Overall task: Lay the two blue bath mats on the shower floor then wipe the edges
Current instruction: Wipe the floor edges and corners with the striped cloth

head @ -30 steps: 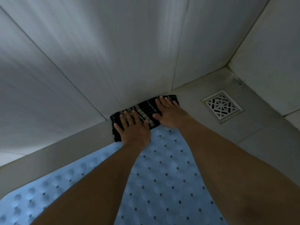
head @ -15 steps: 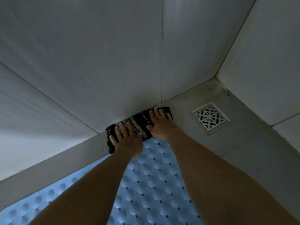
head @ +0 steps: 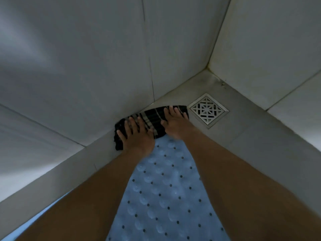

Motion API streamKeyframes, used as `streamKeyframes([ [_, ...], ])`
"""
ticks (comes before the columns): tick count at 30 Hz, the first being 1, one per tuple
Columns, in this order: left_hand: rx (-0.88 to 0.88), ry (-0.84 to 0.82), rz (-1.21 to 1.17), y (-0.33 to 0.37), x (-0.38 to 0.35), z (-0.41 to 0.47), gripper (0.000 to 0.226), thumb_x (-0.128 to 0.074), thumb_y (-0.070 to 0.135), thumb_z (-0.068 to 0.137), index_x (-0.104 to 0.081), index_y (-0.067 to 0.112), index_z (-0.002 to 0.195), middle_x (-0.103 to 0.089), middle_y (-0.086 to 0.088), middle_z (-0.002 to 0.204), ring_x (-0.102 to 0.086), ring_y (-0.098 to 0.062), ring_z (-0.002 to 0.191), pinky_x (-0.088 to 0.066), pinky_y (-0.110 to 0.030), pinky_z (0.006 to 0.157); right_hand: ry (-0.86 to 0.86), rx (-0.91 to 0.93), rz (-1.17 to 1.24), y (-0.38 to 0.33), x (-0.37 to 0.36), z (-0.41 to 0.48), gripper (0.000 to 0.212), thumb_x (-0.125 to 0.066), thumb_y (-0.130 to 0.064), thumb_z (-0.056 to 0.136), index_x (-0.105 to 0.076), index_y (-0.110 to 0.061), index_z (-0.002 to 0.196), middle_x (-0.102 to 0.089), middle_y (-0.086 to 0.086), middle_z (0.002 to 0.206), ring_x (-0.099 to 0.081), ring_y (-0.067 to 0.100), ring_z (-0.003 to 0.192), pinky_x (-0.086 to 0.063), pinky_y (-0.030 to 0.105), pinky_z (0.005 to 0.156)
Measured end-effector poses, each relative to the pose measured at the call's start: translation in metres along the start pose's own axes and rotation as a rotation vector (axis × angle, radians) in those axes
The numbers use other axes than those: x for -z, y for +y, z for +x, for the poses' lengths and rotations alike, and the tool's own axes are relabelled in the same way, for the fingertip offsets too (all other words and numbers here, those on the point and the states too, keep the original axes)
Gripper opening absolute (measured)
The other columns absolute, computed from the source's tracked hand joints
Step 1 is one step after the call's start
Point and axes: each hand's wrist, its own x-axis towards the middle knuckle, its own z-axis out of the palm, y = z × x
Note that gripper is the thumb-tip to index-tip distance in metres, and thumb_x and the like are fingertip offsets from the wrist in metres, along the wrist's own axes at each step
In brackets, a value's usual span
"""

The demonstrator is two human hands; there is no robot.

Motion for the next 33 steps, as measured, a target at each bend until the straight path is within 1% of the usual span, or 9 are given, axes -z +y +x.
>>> streamKeyframes([
  [3, -0.070, -0.018, 0.045, 0.012, 0.003, 0.009, 0.066, -0.010, 0.047, 0.105, 0.023, 0.019, 0.155, 0.032, -0.009, 0.161, 0.029, -0.027, 0.149, 0.017, -0.059, 0.118, 0.025, -0.088, 0.037, 0.010, -0.002, -0.010, 0.064, -0.024, -0.036, 0.108, 0.008, -0.017, 0.160, 0.017, 0.005, 0.167, 0.015, 0.021, 0.153, 0.008, 0.044, 0.121],
  [7, -0.206, -0.066, 0.107, 0.020, 0.013, 0.023, 0.071, -0.017, 0.052, 0.104, 0.022, 0.023, 0.156, 0.031, -0.005, 0.161, 0.028, -0.023, 0.149, 0.018, -0.056, 0.118, 0.097, -0.177, 0.069, 0.024, -0.008, -0.026, 0.064, -0.023, -0.040, 0.108, 0.008, -0.017, 0.160, 0.016, 0.004, 0.167, 0.015, 0.020, 0.153, 0.008, 0.045, 0.122],
  [14, -0.434, -0.121, 0.215, 0.056, 0.028, 0.036, 0.079, -0.036, 0.053, 0.101, 0.011, 0.028, 0.159, 0.024, -0.002, 0.164, 0.022, -0.023, 0.151, 0.013, -0.054, 0.120, 0.192, -0.322, 0.114, 0.047, -0.027, -0.064, 0.065, -0.015, -0.045, 0.108, 0.013, -0.015, 0.158, 0.020, 0.008, 0.166, 0.019, 0.022, 0.152, 0.011, 0.042, 0.121],
  [16, -0.486, -0.126, 0.262, 0.066, 0.028, 0.036, 0.080, -0.038, 0.053, 0.101, 0.010, 0.028, 0.159, 0.023, -0.001, 0.165, 0.021, -0.024, 0.152, 0.012, -0.053, 0.120, 0.221, -0.349, 0.116, 0.051, -0.034, -0.075, 0.065, -0.013, -0.045, 0.108, 0.014, -0.014, 0.158, 0.020, 0.009, 0.165, 0.019, 0.024, 0.152, 0.011, 0.042, 0.121],
  [20, -0.558, -0.115, 0.316, 0.083, 0.019, 0.033, 0.079, -0.037, 0.052, 0.101, 0.011, 0.028, 0.159, 0.024, -0.002, 0.165, 0.022, -0.025, 0.151, 0.012, -0.054, 0.120, 0.264, -0.388, 0.129, 0.063, -0.041, -0.089, 0.064, -0.011, -0.045, 0.108, 0.014, -0.014, 0.158, 0.019, 0.010, 0.166, 0.019, 0.025, 0.152, 0.010, 0.042, 0.123],
  [24, -0.627, -0.090, 0.363, 0.095, 0.008, 0.032, 0.078, -0.030, 0.061, 0.100, 0.011, 0.030, 0.159, 0.023, -0.003, 0.165, 0.022, -0.025, 0.151, 0.012, -0.054, 0.120, 0.286, -0.413, 0.124, 0.082, -0.043, -0.101, 0.064, -0.011, -0.047, 0.107, 0.011, -0.016, 0.159, 0.017, 0.010, 0.166, 0.018, 0.023, 0.153, 0.010, 0.041, 0.123],
  [27, -0.656, -0.061, 0.375, 0.104, -0.001, 0.028, 0.081, -0.027, 0.066, 0.098, 0.011, 0.029, 0.159, 0.021, -0.004, 0.165, 0.021, -0.026, 0.152, 0.012, -0.055, 0.120, 0.288, -0.397, 0.084, 0.101, -0.042, -0.109, 0.064, -0.012, -0.048, 0.107, 0.011, -0.018, 0.159, 0.015, 0.009, 0.167, 0.017, 0.023, 0.153, 0.009, 0.041, 0.123],
  [30, -0.689, 0.016, 0.364, 0.113, -0.009, 0.021, 0.082, -0.025, 0.069, 0.096, 0.005, 0.027, 0.160, 0.017, -0.005, 0.167, 0.021, -0.027, 0.152, 0.011, -0.057, 0.119, 0.280, -0.376, 0.048, 0.120, -0.037, -0.116, 0.065, -0.013, -0.049, 0.107, 0.010, -0.019, 0.159, 0.013, 0.008, 0.167, 0.014, 0.023, 0.153, 0.006, 0.041, 0.124],
  [33, -0.706, 0.060, 0.234, 0.123, -0.016, 0.016, 0.070, -0.017, 0.060, 0.102, -0.006, 0.024, 0.160, 0.012, -0.008, 0.168, 0.019, -0.026, 0.152, 0.010, -0.056, 0.120, 0.285, -0.370, 0.046, 0.135, -0.030, -0.122, 0.065, -0.016, -0.049, 0.107, 0.006, -0.019, 0.160, 0.010, 0.007, 0.168, 0.011, 0.022, 0.154, 0.005, 0.040, 0.124],
])
